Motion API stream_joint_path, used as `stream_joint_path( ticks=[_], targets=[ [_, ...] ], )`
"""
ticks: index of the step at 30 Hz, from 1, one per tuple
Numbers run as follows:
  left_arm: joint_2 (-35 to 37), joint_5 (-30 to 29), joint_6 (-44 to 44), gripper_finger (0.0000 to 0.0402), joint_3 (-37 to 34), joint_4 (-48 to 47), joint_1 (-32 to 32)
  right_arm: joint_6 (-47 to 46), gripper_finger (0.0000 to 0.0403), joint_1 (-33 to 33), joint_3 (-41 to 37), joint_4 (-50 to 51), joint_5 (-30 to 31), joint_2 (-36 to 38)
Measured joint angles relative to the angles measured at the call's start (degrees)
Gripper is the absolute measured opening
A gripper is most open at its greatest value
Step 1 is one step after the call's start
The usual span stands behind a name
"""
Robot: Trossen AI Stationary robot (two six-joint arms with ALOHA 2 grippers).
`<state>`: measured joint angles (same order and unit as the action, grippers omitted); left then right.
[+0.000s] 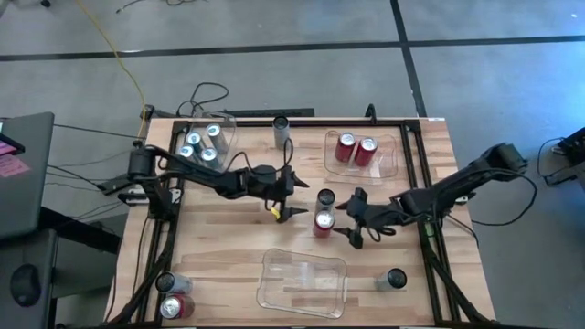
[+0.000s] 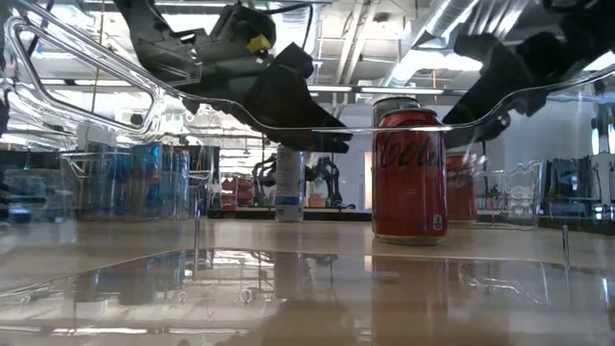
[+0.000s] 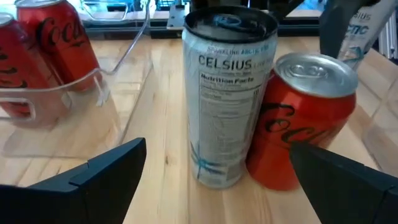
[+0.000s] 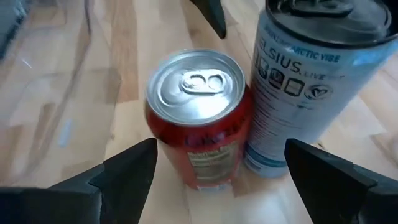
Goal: Sort soda cans
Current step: Put the red soda can into the top right transparent bin
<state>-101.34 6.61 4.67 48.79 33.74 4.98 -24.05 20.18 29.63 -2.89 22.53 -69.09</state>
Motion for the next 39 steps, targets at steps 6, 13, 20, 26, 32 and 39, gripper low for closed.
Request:
stream_joint_path(
  ticks=[6,13,20,26,32,39],
  targets=[
    [-0.06,0.11,-1.24,0.0391,0.14,0.8,-0.14,0.57,0.0368,-0.07,2.14,0.37,-0.06,-3.25],
    [-0.04,0.15,-1.05,0.0391,0.12,0.14,-0.94,0.21,0.0371,-0.08,4.05,0.4,-1.78,-5.33],
    [-0.04,0.13,-0.95,0.0391,0.12,0.77,-2.0,-2.72,0.0397,-1.8,4.39,-2.03,-1.91,-5.32],
    [-0.04,-0.31,-1.58,0.0391,0.12,1.68,-1.93,-2.99,0.0399,-2.73,4.39,-2.61,-2.42,-5.3],
    [-0.03,-1.0,-2.16,0.0391,0.12,3.43,-1.97,-3.52,0.0399,-2.71,4.39,-2.56,-2.9,-5.3],
    [-0.14,-1.77,-2.8,0.0391,0.12,3.51,-3.11,-3.02,0.0398,-2.6,4.37,-2.32,-4.89,-5.3]
  ],
)
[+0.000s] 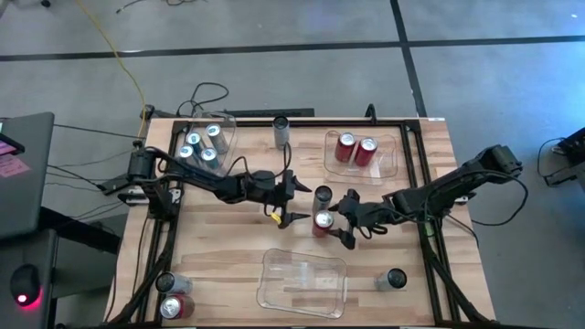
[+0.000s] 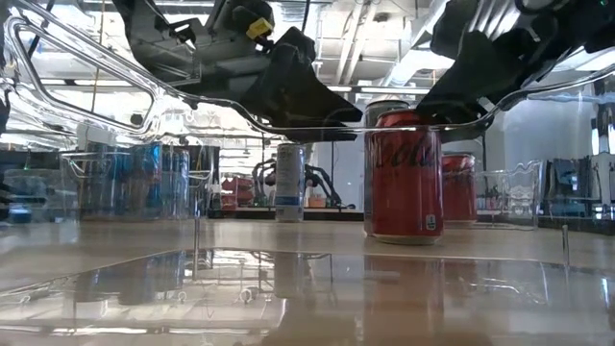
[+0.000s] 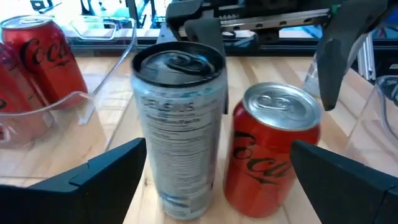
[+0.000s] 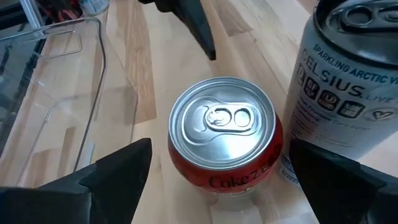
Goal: Sort soda cans
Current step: Put the red soda can into the top right transparent bin
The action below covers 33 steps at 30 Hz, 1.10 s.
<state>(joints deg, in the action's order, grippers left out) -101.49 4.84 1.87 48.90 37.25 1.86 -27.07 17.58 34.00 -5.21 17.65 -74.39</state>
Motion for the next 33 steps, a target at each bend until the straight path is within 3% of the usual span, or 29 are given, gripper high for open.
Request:
stream_joint_path(
  ticks=[13,23,33],
  targets=[
    [-8.27,-1.34,-2.29,0.0391,1.71,7.81,-1.36,0.4,0.0398,-0.11,-0.09,-0.14,-0.02,-0.23],
    [-8.38,-1.34,-2.99,0.0391,2.75,6.91,-1.42,0.55,0.0394,-1.8,0.25,-0.56,-1.53,-6.64],
    [-8.38,-1.66,-2.45,0.0391,2.73,5.21,-1.42,0.61,0.0317,-1.82,2.38,3.78,-4.28,-3.97]
  ],
)
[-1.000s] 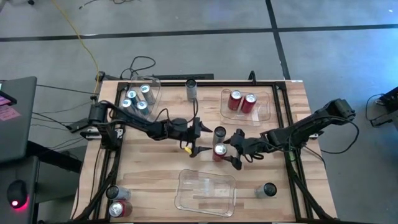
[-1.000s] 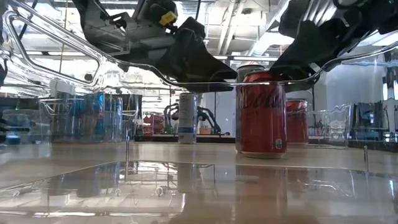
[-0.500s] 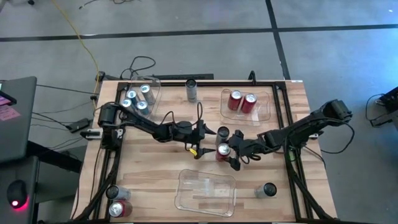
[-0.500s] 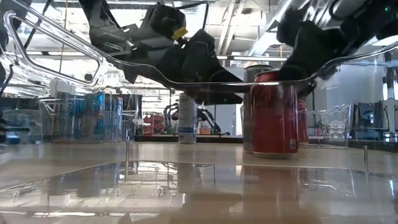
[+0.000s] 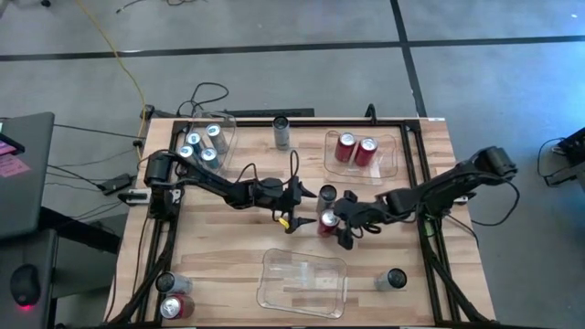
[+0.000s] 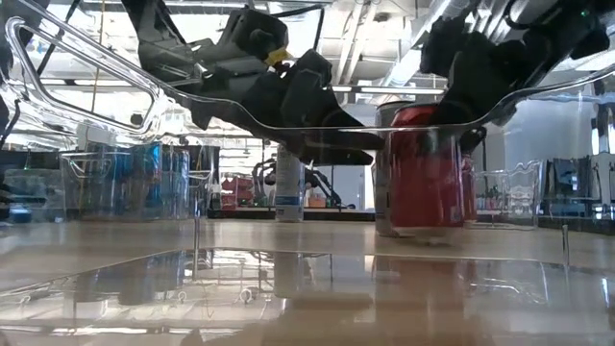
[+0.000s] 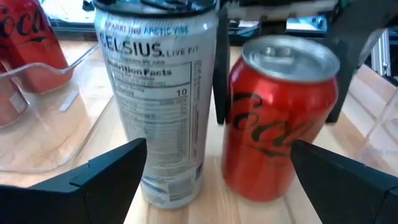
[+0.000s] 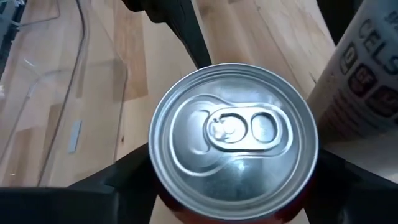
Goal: Sort soda cans
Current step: Put the red soda can into the top right transparent bin
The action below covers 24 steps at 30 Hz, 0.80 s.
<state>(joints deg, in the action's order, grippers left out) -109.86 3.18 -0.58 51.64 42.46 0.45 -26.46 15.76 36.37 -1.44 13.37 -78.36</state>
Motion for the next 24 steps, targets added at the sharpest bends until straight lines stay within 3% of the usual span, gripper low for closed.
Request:
stream_joint_path(
  ticks=[4,12,19,24],
  targets=[
    [0.0,0.0,0.31,0.0391,0.0,-0.97,0.0,-0.04,0.0295,0.85,0.09,1.99,-0.04,0.98],
    [3.04,-0.56,1.82,0.0391,-0.34,-6.0,0.0,-2.27,0.029,3.95,0.09,11.27,0.16,7.69],
    [8.6,-4.45,3.96,0.0391,-0.59,-14.28,0.29,-2.53,0.0288,3.9,0.09,20.43,6.09,16.59],
    [13.38,-4.88,2.63,0.0391,-5.79,-12.04,2.53,-5.9,0.0288,2.13,0.12,27.6,13.92,21.58]
  ],
)
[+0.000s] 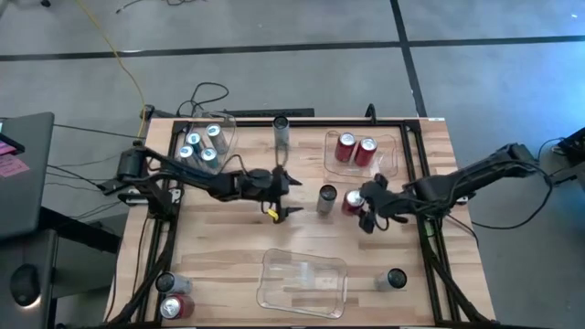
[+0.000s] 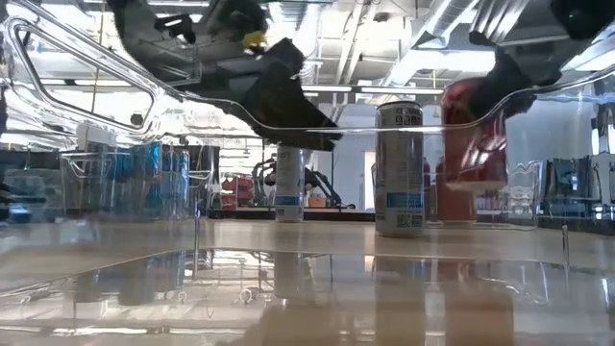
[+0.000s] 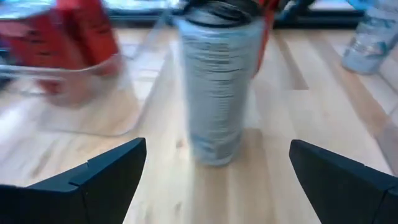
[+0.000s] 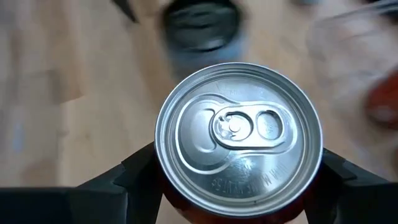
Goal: Sort soda cans
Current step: Put the red soda can into the top right transparent bin
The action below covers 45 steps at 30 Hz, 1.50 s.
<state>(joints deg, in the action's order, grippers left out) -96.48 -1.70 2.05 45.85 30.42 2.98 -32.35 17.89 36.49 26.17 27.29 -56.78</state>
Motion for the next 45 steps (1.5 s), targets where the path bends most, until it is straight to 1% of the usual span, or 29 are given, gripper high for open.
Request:
stream_joint_path(
  ticks=[2,6,11,16,19,25,30,37,42,45],
  targets=[
    [2.48,-0.1,-0.71,0.0391,-3.14,4.0,1.05,-0.63,0.0287,-0.85,0.0,0.75,1.38,1.34],
    [7.7,-0.08,-1.41,0.0391,-8.91,9.92,2.79,0.87,0.0287,-3.55,0.0,-0.64,1.61,3.62],
    [13.28,-0.12,-1.89,0.0391,-12.73,10.5,4.17,3.92,0.0287,-9.3,0.0,-2.64,3.26,5.54],
    [15.99,-0.34,-1.69,0.0391,-14.47,10.53,4.61,5.93,0.0287,-18.92,0.0,-3.11,5.08,6.99],
    [16.07,-1.04,-1.69,0.0391,-14.66,10.68,4.81,8.25,0.0287,-24.22,0.0,-4.35,4.08,7.01],
    [15.75,-1.85,-1.67,0.0391,-14.74,10.48,4.94,11.29,0.0287,-31.62,-0.59,-9.46,-3.31,3.67],
    [15.79,-1.87,-1.67,0.0391,-14.74,10.07,4.94,10.54,0.0287,-32.7,-1.53,-11.15,-3.07,-2.15],
    [15.8,-1.98,-1.67,0.0391,-14.74,9.74,4.94,9.94,0.0287,-32.67,-1.53,-16.96,-3.21,-10.02],
    [15.8,-1.98,-1.67,0.0391,-14.73,9.7,4.94,9.67,0.0287,-32.66,-1.53,-19.12,-3.28,-14.28],
    [15.8,-1.98,-1.67,0.0391,-14.71,9.69,4.94,8.58,0.03,-32.66,-1.53,-19.55,-3.43,-16.22]
  ],
)
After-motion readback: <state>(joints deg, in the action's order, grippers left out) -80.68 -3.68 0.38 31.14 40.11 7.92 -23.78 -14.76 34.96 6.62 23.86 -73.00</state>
